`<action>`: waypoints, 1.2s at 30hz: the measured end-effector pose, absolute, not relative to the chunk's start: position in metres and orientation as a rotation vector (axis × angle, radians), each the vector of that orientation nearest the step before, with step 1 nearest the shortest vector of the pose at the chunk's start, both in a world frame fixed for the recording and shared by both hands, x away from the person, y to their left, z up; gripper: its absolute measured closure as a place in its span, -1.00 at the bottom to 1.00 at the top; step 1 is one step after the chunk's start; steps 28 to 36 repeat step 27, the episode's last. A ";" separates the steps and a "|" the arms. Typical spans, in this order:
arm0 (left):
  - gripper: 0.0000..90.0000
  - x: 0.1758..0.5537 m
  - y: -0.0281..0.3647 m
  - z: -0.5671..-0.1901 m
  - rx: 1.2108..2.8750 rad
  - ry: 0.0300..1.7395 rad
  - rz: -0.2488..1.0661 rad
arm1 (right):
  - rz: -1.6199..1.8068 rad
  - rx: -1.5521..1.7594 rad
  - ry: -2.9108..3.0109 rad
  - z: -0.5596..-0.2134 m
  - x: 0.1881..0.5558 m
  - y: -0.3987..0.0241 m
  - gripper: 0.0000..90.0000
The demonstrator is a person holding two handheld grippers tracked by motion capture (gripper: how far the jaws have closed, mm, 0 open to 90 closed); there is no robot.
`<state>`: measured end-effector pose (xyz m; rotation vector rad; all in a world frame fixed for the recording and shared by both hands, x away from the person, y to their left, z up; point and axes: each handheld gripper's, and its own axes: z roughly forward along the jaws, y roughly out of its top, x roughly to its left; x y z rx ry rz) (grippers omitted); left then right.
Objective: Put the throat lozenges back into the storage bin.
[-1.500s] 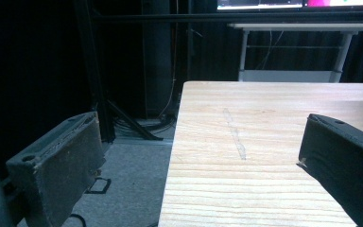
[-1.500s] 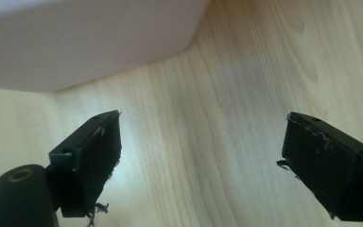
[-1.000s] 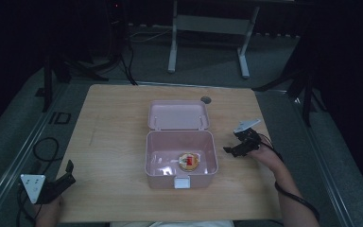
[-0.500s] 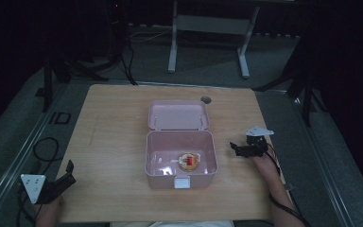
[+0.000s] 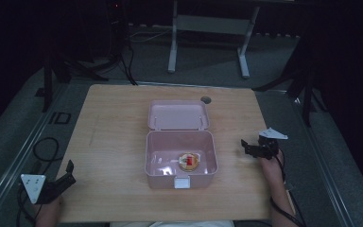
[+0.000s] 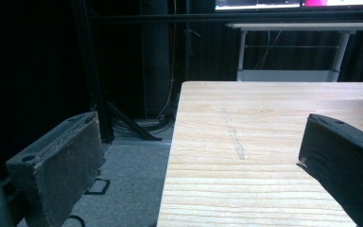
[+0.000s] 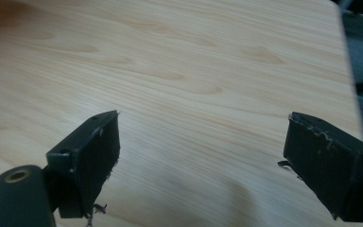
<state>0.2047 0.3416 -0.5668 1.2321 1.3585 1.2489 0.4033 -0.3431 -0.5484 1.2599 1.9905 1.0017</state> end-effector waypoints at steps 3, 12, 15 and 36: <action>-0.98 0.205 0.342 -0.567 1.232 1.358 1.248 | 0.984 1.327 1.906 -0.549 0.399 -0.349 -0.75; -0.98 0.205 0.342 -0.567 1.232 1.355 1.246 | 0.922 1.468 1.686 -0.551 0.394 -0.361 -0.75; -0.98 0.205 0.342 -0.567 1.233 1.355 1.245 | 0.921 1.452 1.686 -0.551 0.395 -0.360 -0.75; -0.98 0.204 0.342 -0.567 1.228 1.358 1.246 | 0.905 1.439 1.710 -0.553 0.398 -0.358 -0.75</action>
